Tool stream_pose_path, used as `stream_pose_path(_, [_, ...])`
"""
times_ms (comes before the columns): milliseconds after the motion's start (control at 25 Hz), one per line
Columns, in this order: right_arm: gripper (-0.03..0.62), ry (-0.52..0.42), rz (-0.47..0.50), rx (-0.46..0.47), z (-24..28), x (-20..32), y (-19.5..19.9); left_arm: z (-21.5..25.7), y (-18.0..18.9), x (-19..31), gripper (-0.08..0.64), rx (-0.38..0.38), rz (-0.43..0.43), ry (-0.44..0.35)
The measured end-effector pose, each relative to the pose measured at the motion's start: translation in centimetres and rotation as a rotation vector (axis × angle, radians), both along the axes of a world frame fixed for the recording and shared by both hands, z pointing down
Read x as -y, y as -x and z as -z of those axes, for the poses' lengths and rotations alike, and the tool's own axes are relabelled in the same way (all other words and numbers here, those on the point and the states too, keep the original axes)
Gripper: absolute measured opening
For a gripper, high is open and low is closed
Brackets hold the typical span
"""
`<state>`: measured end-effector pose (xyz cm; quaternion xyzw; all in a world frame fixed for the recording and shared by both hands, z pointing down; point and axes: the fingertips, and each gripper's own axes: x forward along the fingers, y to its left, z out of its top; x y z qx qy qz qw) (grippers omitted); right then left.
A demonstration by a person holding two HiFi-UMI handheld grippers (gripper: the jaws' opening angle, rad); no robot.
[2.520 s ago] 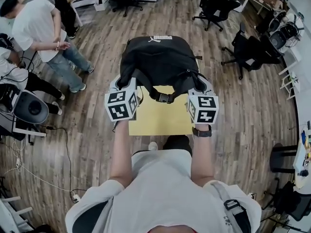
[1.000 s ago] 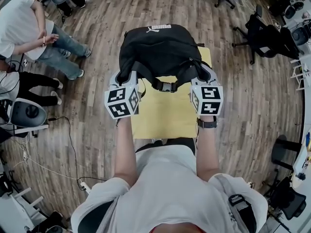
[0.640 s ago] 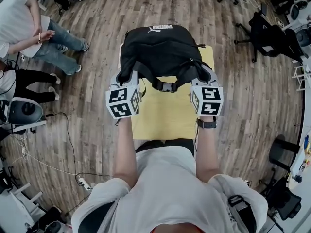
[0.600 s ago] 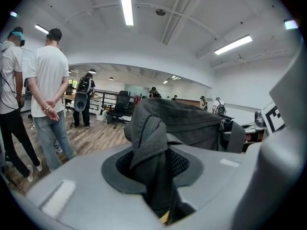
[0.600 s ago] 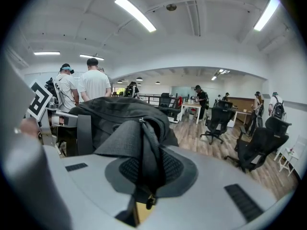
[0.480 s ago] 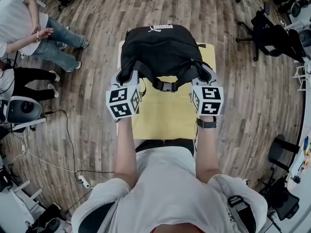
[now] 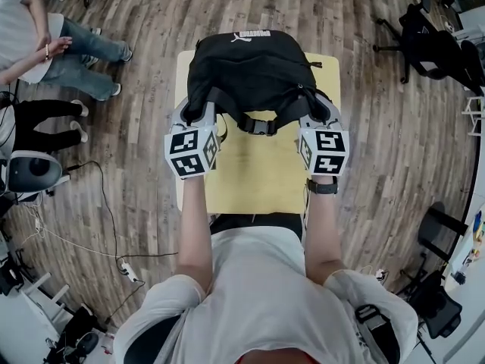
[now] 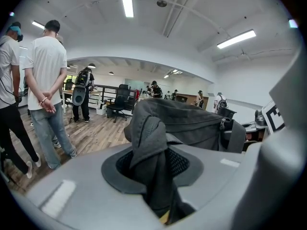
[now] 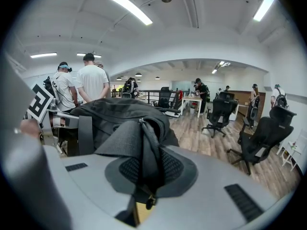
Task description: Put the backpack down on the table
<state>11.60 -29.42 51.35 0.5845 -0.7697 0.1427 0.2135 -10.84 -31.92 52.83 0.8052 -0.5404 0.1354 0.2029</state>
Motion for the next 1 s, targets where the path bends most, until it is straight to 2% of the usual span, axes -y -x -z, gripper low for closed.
stream_pose_path(440, [0.034, 0.019, 0.020, -0.010, -3.4, 1.9, -1.3, -3.5, -1.4, 1.6, 0.109, -0.005, -0.002, 0.035])
stream_pose_path(1000, [0.034, 0.070, 0.030, -0.006, -7.7, 3.6, -1.2, -7.9, -1.4, 3.0, 0.110, -0.007, 0.005, 0.091])
